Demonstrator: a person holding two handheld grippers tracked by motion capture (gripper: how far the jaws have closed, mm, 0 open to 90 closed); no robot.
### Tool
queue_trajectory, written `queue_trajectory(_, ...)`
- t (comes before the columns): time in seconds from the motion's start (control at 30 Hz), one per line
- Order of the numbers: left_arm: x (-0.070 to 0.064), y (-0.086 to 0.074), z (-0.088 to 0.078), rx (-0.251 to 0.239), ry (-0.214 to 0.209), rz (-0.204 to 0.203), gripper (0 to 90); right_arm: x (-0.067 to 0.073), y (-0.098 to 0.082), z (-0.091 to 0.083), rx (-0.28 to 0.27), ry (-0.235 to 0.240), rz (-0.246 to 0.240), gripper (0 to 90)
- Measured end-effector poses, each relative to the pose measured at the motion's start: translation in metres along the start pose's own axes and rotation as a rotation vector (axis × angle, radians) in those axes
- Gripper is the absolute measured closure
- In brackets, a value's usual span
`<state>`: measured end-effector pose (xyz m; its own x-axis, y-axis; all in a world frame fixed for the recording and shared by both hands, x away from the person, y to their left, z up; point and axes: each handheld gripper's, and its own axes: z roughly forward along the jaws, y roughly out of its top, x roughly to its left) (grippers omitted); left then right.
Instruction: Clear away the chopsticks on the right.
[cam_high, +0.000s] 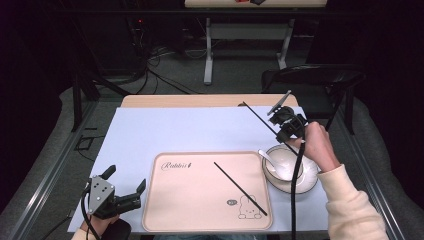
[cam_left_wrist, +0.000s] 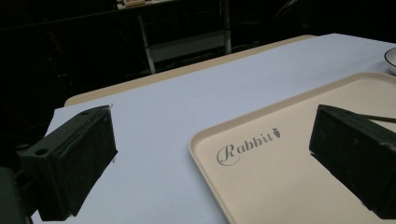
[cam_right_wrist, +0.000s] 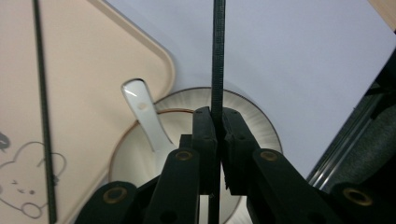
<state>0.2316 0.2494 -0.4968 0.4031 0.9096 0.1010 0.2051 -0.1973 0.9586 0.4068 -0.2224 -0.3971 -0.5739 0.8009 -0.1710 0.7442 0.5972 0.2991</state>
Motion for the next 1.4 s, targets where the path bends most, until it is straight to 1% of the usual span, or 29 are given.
queue_trajectory(0.07,0.0,0.0,0.0,0.0,0.0,-0.001,0.2,0.007,0.001,-0.001,-0.015,0.024,0.003,85.3)
queue_trajectory(0.1,0.0,0.0,0.0,0.0,0.0,-0.002,0.3,0.011,0.002,-0.001,-0.016,0.01,-0.002,85.3)
queue_trajectory(0.13,0.0,0.0,0.0,0.0,-0.001,-0.002,0.2,0.014,0.003,-0.001,-0.016,0.005,-0.005,85.3)
queue_trajectory(0.17,0.0,0.0,0.0,0.0,-0.001,-0.002,0.2,0.018,0.003,-0.002,-0.027,0.012,-0.004,85.3)
queue_trajectory(0.2,0.0,0.0,0.0,-0.001,-0.002,-0.001,0.3,0.022,0.003,-0.002,-0.029,0.006,-0.012,85.3)
queue_trajectory(0.23,0.0,0.0,0.0,-0.001,-0.001,-0.002,0.3,0.025,0.003,-0.003,-0.024,-0.014,-0.025,85.3)
queue_trajectory(0.27,0.001,0.0,0.0,-0.001,-0.001,0.0,0.2,0.03,0.002,-0.005,-0.028,-0.009,-0.01,85.3)
queue_trajectory(0.3,0.001,0.0,-0.001,-0.002,-0.001,-0.001,0.2,0.032,0.001,-0.006,-0.045,0.015,-0.026,85.3)
queue_trajectory(0.4,0.0,0.0,0.0,-0.001,-0.001,-0.002,0.2,0.038,-0.003,-0.009,-0.078,0.015,-0.003,85.3)
queue_trajectory(0.43,0.0,0.0,0.0,-0.003,-0.002,-0.001,0.2,0.039,-0.004,-0.01,-0.088,0.022,-0.005,85.3)
queue_trajectory(0.47,0.0,0.0,0.0,-0.003,-0.002,-0.001,0.2,0.045,-0.005,-0.01,-0.08,0.015,-0.024,85.3)
queue_trajectory(0.5,0.0,0.0,-0.001,-0.003,-0.002,-0.001,0.2,0.045,-0.005,-0.01,-0.08,0.015,-0.024,85.3)
queue_trajectory(0.53,0.001,0.0,0.0,-0.005,-0.001,-0.004,0.2,0.046,-0.006,-0.011,-0.096,0.043,-0.017,85.2)
queue_trajectory(0.57,0.001,0.0,0.0,-0.005,-0.001,-0.004,0.2,0.047,-0.007,-0.011,-0.102,0.055,-0.009,85.2)
queue_trajectory(0.6,0.0,0.0,0.0,-0.003,-0.002,-0.002,0.2,0.049,-0.009,-0.011,-0.094,0.039,-0.01,85.2)
queue_trajectory(0.63,0.0,0.0,0.0,-0.004,-0.003,-0.003,0.2,0.05,-0.01,-0.01,-0.094,0.04,-0.009,85.2)
queue_trajectory(0.67,0.0,0.0,0.0,-0.004,-0.003,-0.002,0.2,0.051,-0.011,-0.009,-0.096,0.056,-0.015,85.3)
queue_trajectory(0.73,0.001,0.0,0.0,-0.004,-0.002,-0.003,0.2,0.055,-0.013,-0.007,-0.088,0.047,-0.014,85.2)
queue_trajectory(0.8,0.001,0.0,-0.001,-0.004,-0.003,-0.001,0.2,0.058,-0.016,-0.005,-0.089,0.07,-0.012,85.2)
queue_trajectory(0.87,0.001,0.0,-0.001,-0.005,-0.003,-0.002,0.2,0.063,-0.017,-0.005,-0.083,0.066,-0.013,85.2)
queue_trajectory(0.93,0.001,0.0,-0.001,-0.006,-0.003,0.0,0.2,0.068,-0.019,-0.004,-0.088,0.086,-0.015,85.3)
queue_trajectory(0.97,0.001,0.0,-0.001,-0.008,-0.001,-0.001,0.2,0.072,-0.02,-0.005,-0.087,0.086,-0.016,85.2)
queue_trajectory(1.0,0.001,0.0,-0.002,-0.012,-0.001,0.0,0.2,0.073,-0.02,-0.005,-0.095,0.096,-0.013,85.2)
queue_trajectory(1.03,0.001,-0.001,-0.002,-0.016,0.0,-0.002,0.2,0.073,-0.02,-0.005,-0.095,0.096,-0.013,85.2)
queue_trajectory(1.13,0.0,0.0,-0.001,-0.011,0.0,-0.001,0.2,0.079,-0.022,-0.003,-0.095,0.113,-0.016,85.2)
queue_trajectory(1.2,0.0,0.0,-0.002,-0.012,-0.002,0.0,0.2,0.084,-0.023,0.001,-0.096,0.115,-0.017,85.2)
queue_trajectory(1.23,0.0,-0.001,-0.002,-0.016,0.0,-0.002,0.2,0.086,-0.023,0.003,-0.087,0.113,-0.024,85.3)
queue_trajectory(1.3,0.0,-0.001,-0.002,-0.018,0.002,-0.008,0.2,0.091,-0.023,0.011,-0.078,0.117,-0.025,85.2)
queue_trajectory(1.4,0.0,-0.001,-0.002,-0.016,0.001,-0.004,0.2,0.1,-0.023,0.023,-0.057,0.124,-0.032,85.3)
